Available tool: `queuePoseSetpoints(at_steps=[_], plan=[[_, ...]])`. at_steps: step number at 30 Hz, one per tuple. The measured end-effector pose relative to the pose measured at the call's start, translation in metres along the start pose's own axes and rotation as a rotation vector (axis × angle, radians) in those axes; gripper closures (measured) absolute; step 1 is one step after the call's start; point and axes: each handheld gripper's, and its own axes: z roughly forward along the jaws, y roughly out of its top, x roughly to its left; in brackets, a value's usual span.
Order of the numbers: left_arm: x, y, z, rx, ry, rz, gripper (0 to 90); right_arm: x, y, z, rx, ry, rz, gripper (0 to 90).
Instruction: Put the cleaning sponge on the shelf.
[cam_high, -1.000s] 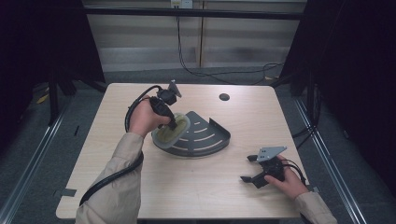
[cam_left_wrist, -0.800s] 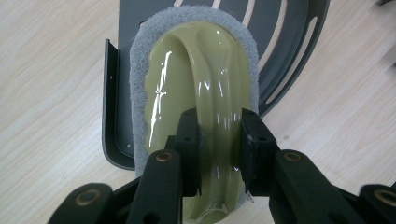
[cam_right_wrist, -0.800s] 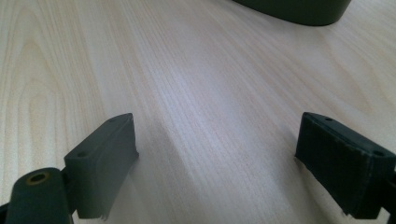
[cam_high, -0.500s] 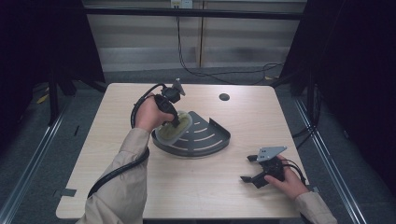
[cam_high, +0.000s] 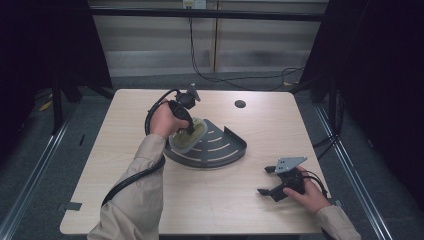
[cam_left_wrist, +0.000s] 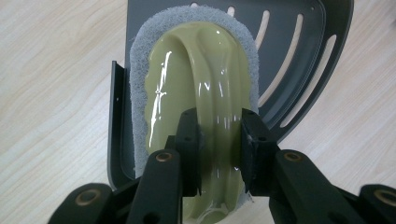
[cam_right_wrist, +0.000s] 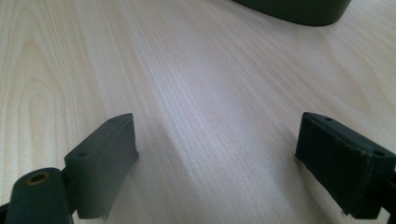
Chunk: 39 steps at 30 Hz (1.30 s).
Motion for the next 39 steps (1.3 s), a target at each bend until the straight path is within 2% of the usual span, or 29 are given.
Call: queuePoseSetpoints(at_steps=[15,39], plan=[[0.002,0.007,0.015,0.004,0.005,0.002,71.8,0.000,0.000,0.000,0.000,0.000,0.000,11.7],[0.016,0.003,0.036,-0.026,-0.015,-0.015,71.8,0.000,0.000,0.000,-0.002,0.000,0.000,11.7]])
